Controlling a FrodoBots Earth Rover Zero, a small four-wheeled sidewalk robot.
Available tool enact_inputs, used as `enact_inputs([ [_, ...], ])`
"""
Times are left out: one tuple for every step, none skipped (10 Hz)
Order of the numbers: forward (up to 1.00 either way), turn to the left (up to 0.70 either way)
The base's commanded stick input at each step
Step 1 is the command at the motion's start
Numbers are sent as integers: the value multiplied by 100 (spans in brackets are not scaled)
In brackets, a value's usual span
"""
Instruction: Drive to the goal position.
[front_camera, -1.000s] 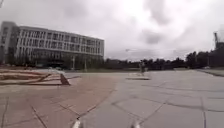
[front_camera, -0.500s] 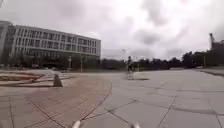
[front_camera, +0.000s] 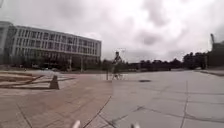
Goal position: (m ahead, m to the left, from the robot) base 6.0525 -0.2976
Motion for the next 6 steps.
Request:
enact_inputs([
  [70,-34],
  [70,-34],
  [70,-34],
  [70,-34],
  [70,-23],
  [70,-6],
])
